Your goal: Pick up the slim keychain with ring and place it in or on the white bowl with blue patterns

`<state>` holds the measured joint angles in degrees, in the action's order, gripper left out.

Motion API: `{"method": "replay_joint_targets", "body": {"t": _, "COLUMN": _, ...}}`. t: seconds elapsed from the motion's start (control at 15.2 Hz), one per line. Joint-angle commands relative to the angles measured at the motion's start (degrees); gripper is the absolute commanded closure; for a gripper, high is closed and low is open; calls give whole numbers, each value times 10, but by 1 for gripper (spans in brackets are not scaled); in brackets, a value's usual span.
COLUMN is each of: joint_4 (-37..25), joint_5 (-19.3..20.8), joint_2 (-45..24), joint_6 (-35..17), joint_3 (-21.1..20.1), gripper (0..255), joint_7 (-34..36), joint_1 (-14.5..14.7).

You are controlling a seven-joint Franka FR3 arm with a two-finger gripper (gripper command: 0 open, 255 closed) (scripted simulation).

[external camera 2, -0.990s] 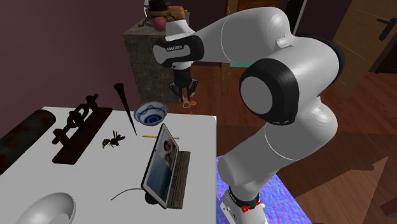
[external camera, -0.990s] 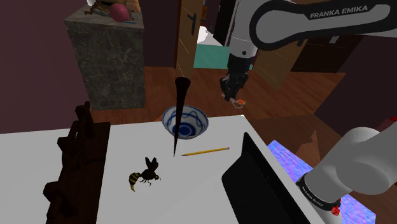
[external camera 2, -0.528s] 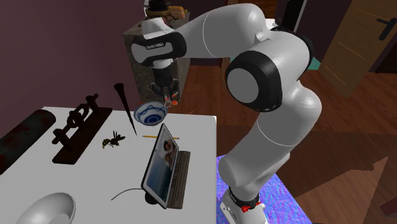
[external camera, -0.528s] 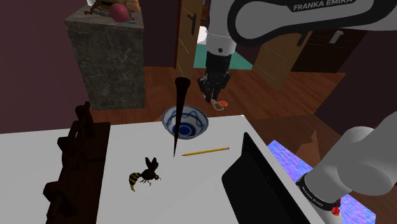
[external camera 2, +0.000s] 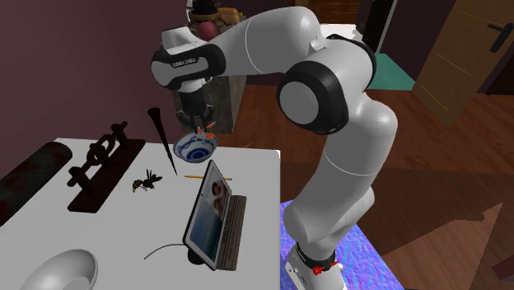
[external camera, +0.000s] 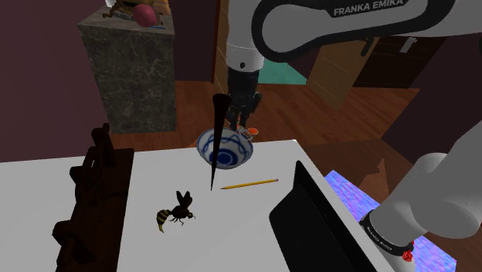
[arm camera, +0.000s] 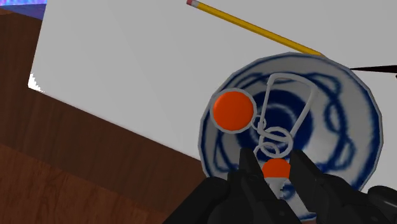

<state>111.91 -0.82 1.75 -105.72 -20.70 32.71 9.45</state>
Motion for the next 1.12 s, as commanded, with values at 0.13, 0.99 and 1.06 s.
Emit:
{"method": "replay_joint_targets", "body": {"t": 0.13, "joint_4": 21, "joint_5": 3, "joint_2": -9, "joint_6": -30, "joint_3": -1, "gripper": 255, "joint_7": 2, "joint_1": 0}}
{"method": "replay_joint_targets", "body": {"t": 0.99, "joint_4": 63, "joint_5": 10, "joint_2": -28, "joint_6": -90, "joint_3": -2, "gripper": 255, "joint_7": 8, "joint_1": 2}}
{"method": "replay_joint_targets", "body": {"t": 1.06, "joint_4": 63, "joint_5": 10, "joint_2": -28, "joint_6": -90, "joint_3": -2, "gripper": 255, "joint_7": 8, "joint_1": 2}}
